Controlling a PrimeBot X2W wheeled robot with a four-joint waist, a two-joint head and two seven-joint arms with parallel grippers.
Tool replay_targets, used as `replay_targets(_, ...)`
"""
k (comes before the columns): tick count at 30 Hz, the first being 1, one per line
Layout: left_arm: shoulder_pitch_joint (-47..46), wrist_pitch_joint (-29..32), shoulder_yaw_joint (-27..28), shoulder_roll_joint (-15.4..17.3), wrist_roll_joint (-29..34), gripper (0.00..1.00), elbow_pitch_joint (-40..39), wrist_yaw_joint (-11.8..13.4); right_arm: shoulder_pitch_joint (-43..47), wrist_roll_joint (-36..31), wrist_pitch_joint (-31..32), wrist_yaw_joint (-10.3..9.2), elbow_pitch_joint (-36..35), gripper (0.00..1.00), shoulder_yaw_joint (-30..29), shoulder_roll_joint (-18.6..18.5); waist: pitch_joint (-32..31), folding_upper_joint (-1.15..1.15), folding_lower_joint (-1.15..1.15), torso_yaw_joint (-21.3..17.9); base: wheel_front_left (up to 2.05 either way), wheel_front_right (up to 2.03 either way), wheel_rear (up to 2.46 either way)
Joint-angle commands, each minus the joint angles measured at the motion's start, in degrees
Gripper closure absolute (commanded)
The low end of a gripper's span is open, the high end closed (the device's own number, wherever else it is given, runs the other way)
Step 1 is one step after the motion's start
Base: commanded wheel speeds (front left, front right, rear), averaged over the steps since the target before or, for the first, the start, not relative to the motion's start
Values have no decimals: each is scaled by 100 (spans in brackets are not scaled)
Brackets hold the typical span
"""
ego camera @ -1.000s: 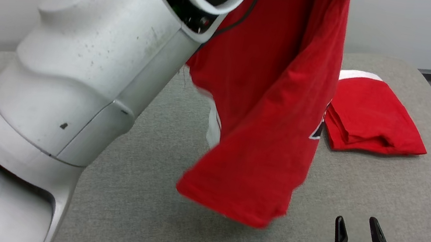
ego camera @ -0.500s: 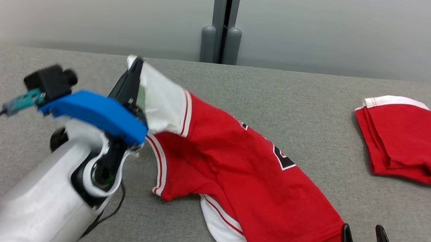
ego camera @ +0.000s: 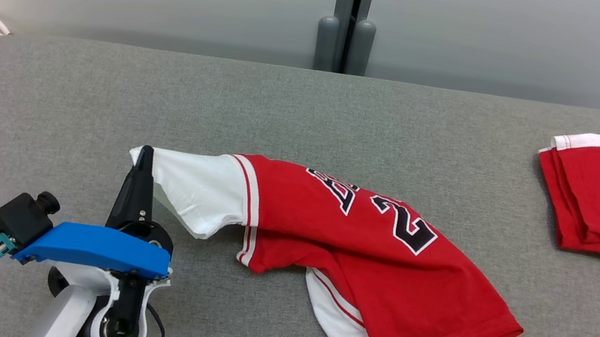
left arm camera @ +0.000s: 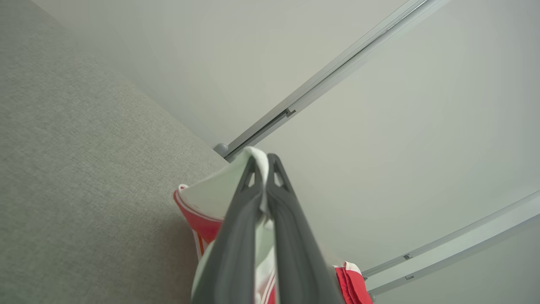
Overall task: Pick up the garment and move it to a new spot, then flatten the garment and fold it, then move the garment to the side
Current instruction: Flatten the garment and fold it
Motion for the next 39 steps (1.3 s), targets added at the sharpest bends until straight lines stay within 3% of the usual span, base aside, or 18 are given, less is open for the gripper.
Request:
replay_targets(1, 47, -23, 63, -65, 94, 100, -77, -49, -28, 165, -20, 0, 168, 0, 129, -87, 74, 0, 0, 62, 0, 0, 0)
replay_targets(7, -130, -23, 36, -257, 397, 100, -226, -150, -390, 916, -20, 0, 912, 0, 860, -369, 317, 0, 0, 204, 0, 0, 0)
replay_targets(15, -246, -24, -37, -363, 571, 100, -198, -235, -803, 1651, -18, -1, 1247, 0, 1248, -539, 468, 0, 0, 325, 0, 0, 0)
replay_targets(16, -263, -24, -19, -367, 585, 100, -186, -241, -832, 1683, -17, -1, 1260, 12, 1272, -553, 470, 0, 0, 336, 0, 0, 0)
replay_targets(18, -274, -24, 5, -371, 579, 100, -162, -260, -891, 1678, -17, 0, 1230, 92, 1332, -607, 463, 0, 0, 353, 0, 0, 0)
replay_targets(19, -275, -24, 16, -376, 588, 100, -150, -266, -909, 1653, -18, 0, 1198, 100, 1344, -632, 456, 0, 0, 355, 0, 0, 0)
replay_targets(25, -318, -24, 78, -352, 673, 100, -135, -291, -635, 1402, -19, 0, 774, 100, 1083, -768, 317, 0, 0, 325, 0, 0, 0)
replay_targets(30, -483, 82, 211, -254, 561, 100, -380, -268, -297, 1234, -20, 0, -368, 100, 640, -1036, 152, 0, 0, 164, 0, 0, 0)
replay_targets(34, -1023, 464, 340, -140, 422, 100, -840, -83, -369, 1427, -18, 0, -1343, 100, 239, -1476, 189, 0, 0, 68, 0, 0, 0)
replay_targets(39, -2364, 1117, 486, 13, 323, 100, -1237, 315, -1448, 2009, 394, 0, -2014, 100, -292, -2146, 541, 0, 0, -6, 0, 0, 0)
